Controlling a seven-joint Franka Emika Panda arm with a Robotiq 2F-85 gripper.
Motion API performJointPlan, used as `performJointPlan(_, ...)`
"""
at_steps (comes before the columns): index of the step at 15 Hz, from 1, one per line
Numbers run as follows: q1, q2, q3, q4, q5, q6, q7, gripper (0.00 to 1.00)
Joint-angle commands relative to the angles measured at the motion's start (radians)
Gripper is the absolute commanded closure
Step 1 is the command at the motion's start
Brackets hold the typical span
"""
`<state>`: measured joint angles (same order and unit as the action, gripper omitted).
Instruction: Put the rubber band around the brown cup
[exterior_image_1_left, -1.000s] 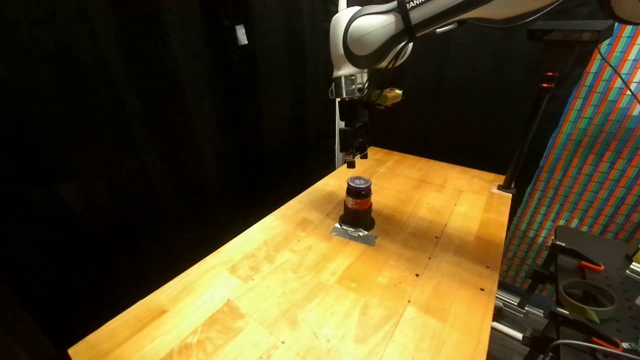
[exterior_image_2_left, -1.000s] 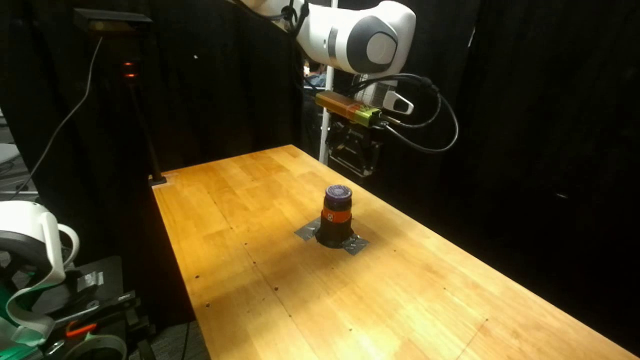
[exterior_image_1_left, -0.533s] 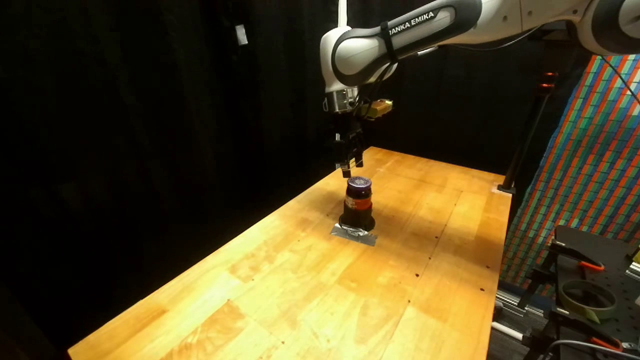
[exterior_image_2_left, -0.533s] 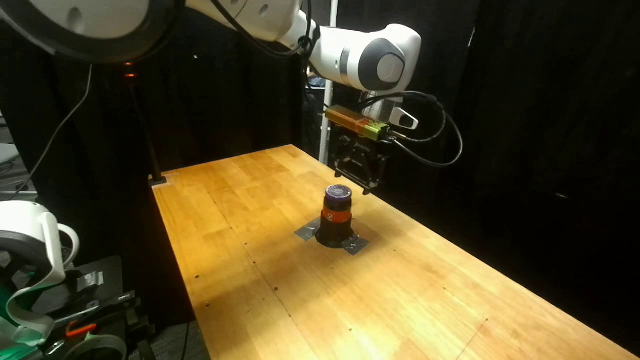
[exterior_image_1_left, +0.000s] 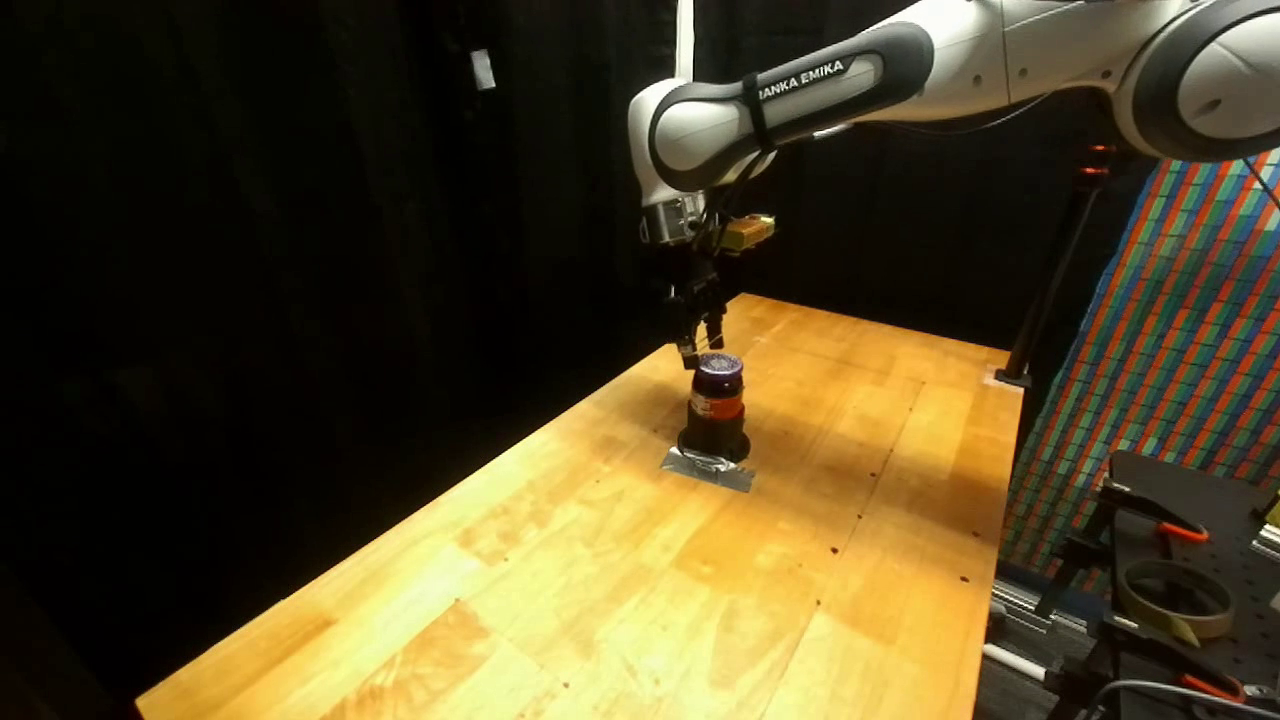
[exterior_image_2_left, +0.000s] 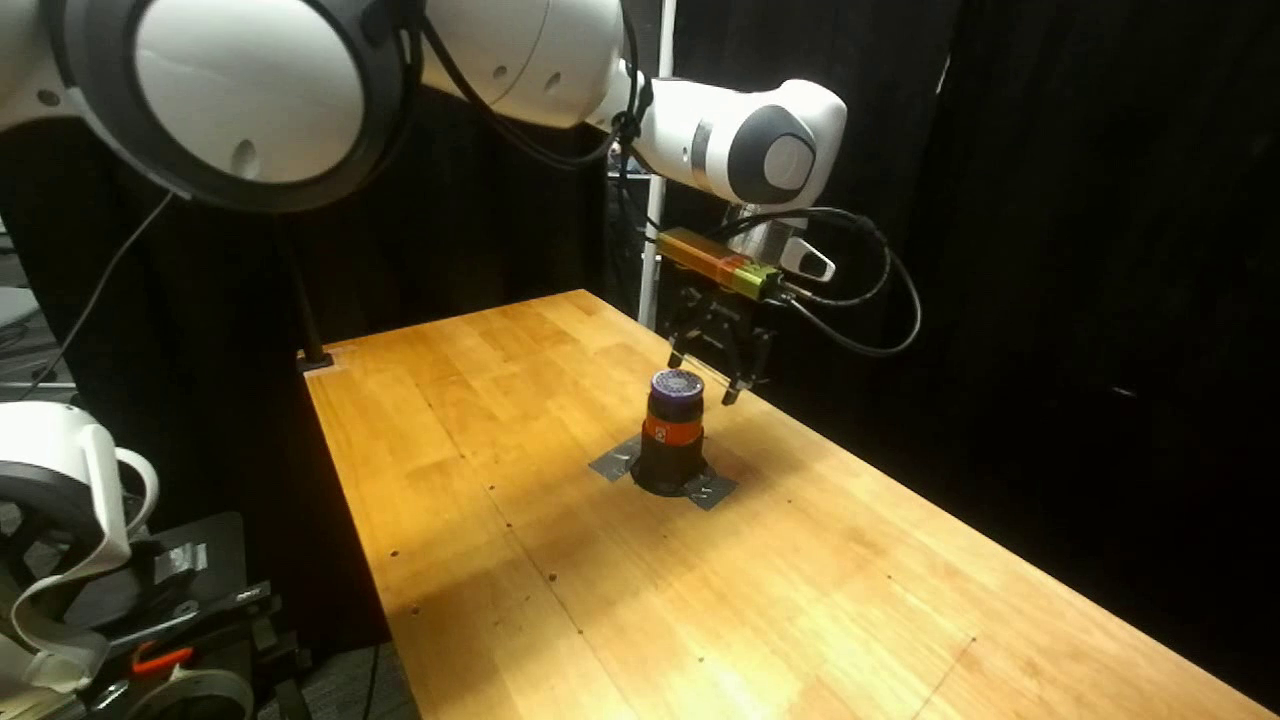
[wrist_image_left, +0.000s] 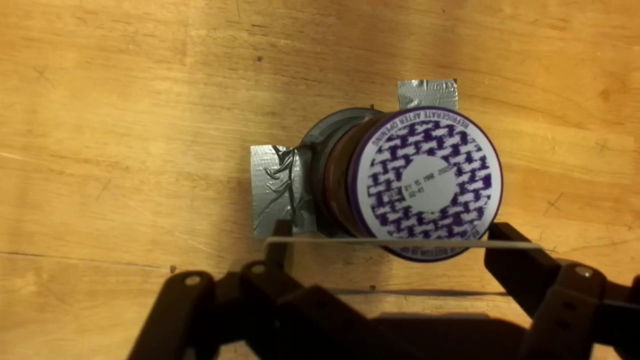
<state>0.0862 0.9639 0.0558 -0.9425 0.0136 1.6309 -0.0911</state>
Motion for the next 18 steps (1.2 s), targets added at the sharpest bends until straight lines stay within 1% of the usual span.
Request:
performJointPlan(1, 0.007, 0.063, 0.009, 0.108, 0.000, -0.073, -0.006, 0.00)
performJointPlan(6, 0.013, 0.099, 0.013, 0.140, 0.011, -0.093, 0.008, 0.00)
performJointPlan(9, 0.019, 0.102, 0.008, 0.137, 0.008, -0.098, 0.007, 0.00)
performJointPlan(13, 0.028, 0.072, -0.002, 0.103, -0.010, -0.114, 0.007, 0.00)
performJointPlan(18, 0.033, 0.040, -0.003, 0.063, -0.024, -0.095, 0.001, 0.00)
